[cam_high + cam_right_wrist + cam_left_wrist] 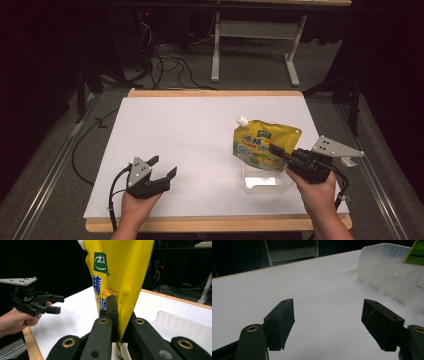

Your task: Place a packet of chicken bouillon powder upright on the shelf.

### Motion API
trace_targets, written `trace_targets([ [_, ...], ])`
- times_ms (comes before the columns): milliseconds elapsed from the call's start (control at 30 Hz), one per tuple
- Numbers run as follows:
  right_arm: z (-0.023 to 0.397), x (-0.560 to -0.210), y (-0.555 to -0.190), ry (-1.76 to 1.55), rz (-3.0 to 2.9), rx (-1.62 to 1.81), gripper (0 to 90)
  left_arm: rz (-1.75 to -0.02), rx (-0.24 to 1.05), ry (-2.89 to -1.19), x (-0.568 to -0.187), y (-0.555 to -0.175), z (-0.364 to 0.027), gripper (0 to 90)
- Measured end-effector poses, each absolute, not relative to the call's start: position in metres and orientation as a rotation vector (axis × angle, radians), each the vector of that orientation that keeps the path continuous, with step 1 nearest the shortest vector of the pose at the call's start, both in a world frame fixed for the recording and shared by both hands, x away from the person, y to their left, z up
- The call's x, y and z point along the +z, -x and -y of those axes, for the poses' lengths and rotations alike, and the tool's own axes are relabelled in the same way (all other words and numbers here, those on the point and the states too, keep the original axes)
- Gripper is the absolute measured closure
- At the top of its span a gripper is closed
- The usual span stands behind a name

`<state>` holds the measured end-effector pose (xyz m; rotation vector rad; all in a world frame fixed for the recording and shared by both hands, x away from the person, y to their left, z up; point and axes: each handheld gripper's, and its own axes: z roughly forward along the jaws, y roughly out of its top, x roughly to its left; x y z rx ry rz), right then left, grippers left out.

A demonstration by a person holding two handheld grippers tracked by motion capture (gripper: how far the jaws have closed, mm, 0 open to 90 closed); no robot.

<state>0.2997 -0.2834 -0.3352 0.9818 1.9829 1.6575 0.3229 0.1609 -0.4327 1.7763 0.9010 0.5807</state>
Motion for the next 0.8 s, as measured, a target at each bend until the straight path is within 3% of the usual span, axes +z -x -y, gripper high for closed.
trace_targets([
  [800, 0.311, -0.349, -0.290, -1.044, -1.930, 1.685, 90.0, -0.887, 0.562, -1.802, -0.435, -0.323, -0.155, 26.1],
])
